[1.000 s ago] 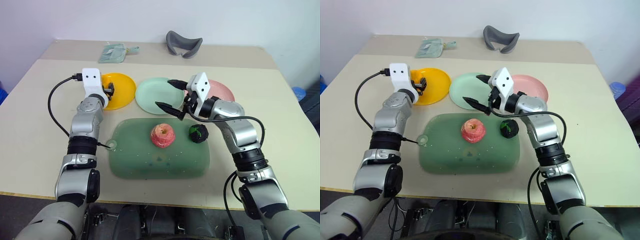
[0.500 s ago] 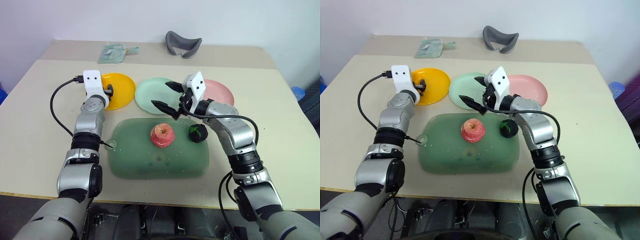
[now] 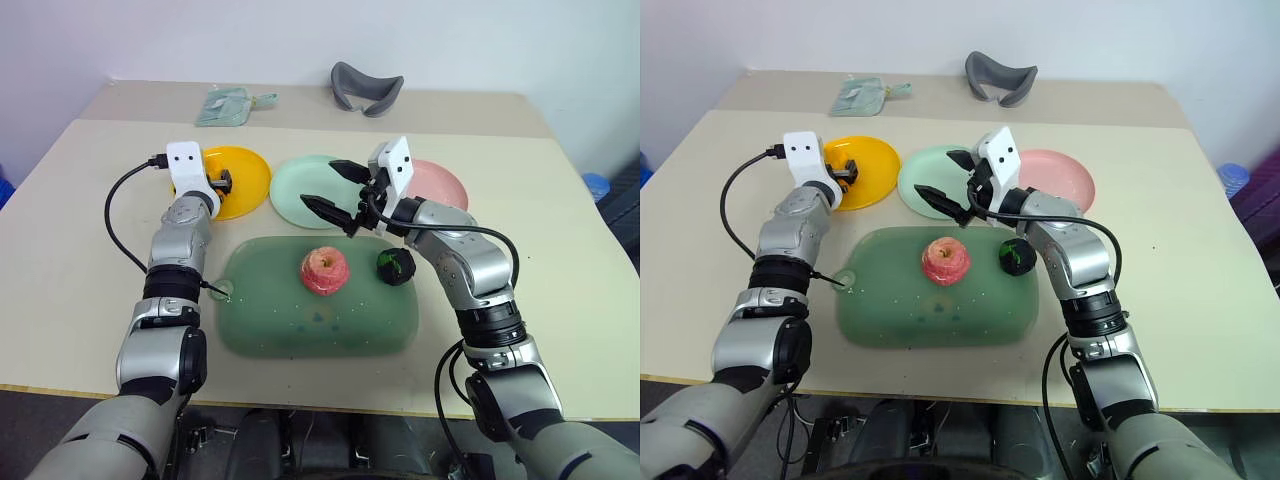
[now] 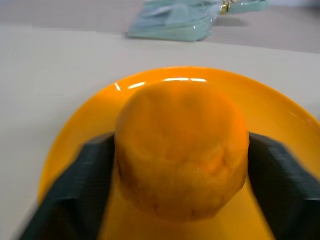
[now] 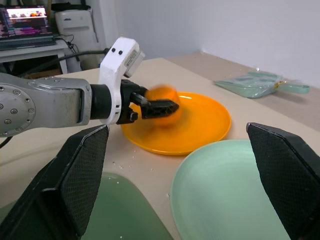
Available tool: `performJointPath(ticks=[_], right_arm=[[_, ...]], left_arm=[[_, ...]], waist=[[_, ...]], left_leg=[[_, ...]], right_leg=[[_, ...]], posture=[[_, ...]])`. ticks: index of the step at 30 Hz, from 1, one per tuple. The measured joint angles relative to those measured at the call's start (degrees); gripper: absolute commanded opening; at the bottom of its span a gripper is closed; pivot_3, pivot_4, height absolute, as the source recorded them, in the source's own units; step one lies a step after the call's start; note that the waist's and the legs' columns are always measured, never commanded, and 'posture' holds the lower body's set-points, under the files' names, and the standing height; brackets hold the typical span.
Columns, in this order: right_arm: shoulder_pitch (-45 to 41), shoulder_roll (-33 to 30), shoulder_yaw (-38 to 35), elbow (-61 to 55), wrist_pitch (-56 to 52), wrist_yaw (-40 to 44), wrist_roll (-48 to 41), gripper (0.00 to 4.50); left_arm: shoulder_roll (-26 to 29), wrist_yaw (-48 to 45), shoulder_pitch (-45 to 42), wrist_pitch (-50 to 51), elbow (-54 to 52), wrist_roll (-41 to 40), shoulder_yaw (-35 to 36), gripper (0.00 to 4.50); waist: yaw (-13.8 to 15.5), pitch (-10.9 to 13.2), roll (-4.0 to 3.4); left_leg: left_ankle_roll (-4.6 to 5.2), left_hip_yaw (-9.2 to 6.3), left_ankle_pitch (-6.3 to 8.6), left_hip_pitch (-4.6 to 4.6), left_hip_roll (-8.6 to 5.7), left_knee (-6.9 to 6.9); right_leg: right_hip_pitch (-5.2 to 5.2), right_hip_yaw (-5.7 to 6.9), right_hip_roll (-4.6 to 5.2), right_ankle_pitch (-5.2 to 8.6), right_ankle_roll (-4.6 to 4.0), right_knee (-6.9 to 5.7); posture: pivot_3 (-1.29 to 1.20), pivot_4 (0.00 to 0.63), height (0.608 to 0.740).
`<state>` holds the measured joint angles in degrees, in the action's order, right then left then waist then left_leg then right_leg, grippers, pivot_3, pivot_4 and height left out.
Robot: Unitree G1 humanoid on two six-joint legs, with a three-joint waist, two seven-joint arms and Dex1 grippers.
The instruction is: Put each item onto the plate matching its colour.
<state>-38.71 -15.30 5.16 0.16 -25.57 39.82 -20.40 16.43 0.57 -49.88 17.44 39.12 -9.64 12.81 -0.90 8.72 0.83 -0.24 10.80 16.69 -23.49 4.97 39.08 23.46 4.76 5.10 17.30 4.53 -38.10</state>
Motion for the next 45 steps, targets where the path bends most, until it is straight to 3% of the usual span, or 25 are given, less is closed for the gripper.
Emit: performJointPath(ticks=[5, 9, 14, 17, 25, 42, 45], right_arm=[[0.08, -1.15, 0.04, -0.23, 0.05, 0.77, -0.02, 4.5], [1.15, -3.16, 0.4, -2.55, -0.39, 2.32, 0.0, 4.5], [3.98, -6.85, 4.13, -5.67, -3.44, 6.88, -0.17, 4.5], [4.49, -8.69, 7.17, -8.15, -5.89, 9.86, -0.54, 4.5], [6.63, -11.44, 9.22, -10.12, -9.19, 14.57, -1.01, 4.5], [9.26, -11.7, 12.11, -5.9, -0.89, 13.33, 6.98, 4.5], [9.47, -11.25, 12.07, -5.62, 0.01, 13.41, 7.28, 3.69]], left_arm=[[0.21, -2.81, 3.53, 2.53, -9.04, -1.48, -0.02, 4.45], [2.61, -13.8, 13.36, 6.51, -24.67, -6.98, -1.06, 4.45], [10.76, -29.79, 24.23, 5.73, -39.72, -10.0, -4.77, 4.45], [13.58, -37.81, 28.46, 1.07, -43.07, -11.4, -5.15, 4.45], [25.15, -59.7, 39.11, 1.7, -51.0, -21.29, -3.9, 4.45], [27.96, -64.58, 46.42, 2.04, -54.98, -24.65, -2.29, 4.45], [27.9, -64.1, 46.96, 1.98, -55.01, -24.61, -2.3, 4.5]], waist=[[-0.09, 0.0, 0.0], [-0.33, 0.0, -0.01], [-0.18, 0.0, -0.02], [0.08, 0.0, -0.02], [-0.05, 0.01, -0.03], [-0.02, 0.02, -0.05], [-0.04, 0.02, -0.05]], left_leg=[[0.0, 0.0, 0.0, 0.0, 0.0, -0.01], [-0.01, 0.0, 0.0, 0.0, 0.02, -0.04], [-0.02, 0.01, 0.0, 0.0, 0.03, -0.04], [-0.02, 0.0, 0.01, 0.0, 0.02, -0.01], [-0.02, -0.03, 0.02, 0.0, 0.03, -0.05], [0.02, -0.1, 0.04, 0.01, 0.02, -0.05], [0.02, -0.11, 0.04, 0.01, 0.02, -0.05]], right_leg=[[0.0, 0.0, 0.0, 0.0, 0.0, 0.0], [0.03, -0.01, 0.0, 0.0, 0.0, -0.02], [0.02, -0.01, 0.01, 0.0, -0.01, 0.0], [0.01, -0.01, 0.02, 0.0, -0.01, 0.0], [0.03, -0.01, 0.03, 0.01, -0.02, 0.01], [0.04, -0.02, 0.05, 0.01, -0.03, 0.02], [0.04, -0.02, 0.05, 0.01, -0.03, 0.01]], posture=[[0.0, 0.15, 0.74], [0.0, 0.15, 0.74], [0.0, 0.15, 0.74], [0.0, 0.15, 0.74], [0.0, 0.15, 0.74], [0.0, 0.15, 0.74], [0.0, 0.15, 0.74]])
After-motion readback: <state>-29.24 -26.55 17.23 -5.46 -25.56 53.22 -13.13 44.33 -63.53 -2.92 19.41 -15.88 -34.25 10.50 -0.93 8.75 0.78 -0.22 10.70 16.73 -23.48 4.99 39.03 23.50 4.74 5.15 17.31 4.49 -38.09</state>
